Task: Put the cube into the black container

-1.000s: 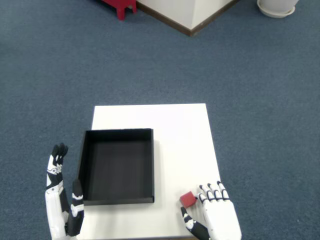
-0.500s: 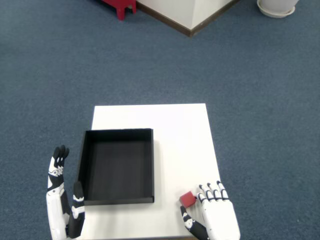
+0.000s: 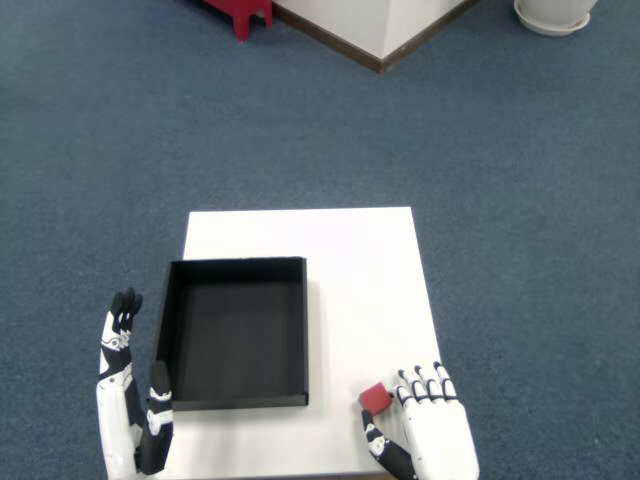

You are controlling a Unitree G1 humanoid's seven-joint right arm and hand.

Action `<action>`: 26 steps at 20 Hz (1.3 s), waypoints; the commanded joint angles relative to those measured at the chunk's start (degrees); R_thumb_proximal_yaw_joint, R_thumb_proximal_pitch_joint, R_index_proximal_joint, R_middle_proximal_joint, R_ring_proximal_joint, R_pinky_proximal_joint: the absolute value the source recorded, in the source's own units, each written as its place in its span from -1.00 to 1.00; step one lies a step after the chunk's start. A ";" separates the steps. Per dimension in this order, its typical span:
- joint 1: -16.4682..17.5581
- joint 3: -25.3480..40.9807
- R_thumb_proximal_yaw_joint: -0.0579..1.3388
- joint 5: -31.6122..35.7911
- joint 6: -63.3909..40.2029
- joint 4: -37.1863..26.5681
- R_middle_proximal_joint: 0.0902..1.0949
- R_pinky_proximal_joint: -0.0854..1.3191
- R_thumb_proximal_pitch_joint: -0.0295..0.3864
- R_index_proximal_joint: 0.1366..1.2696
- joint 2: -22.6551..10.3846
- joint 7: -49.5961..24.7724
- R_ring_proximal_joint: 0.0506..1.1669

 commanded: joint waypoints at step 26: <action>-1.19 0.71 0.82 2.73 -6.04 2.43 -0.29 -0.75 -0.07 0.74 -0.50 -0.02 -0.53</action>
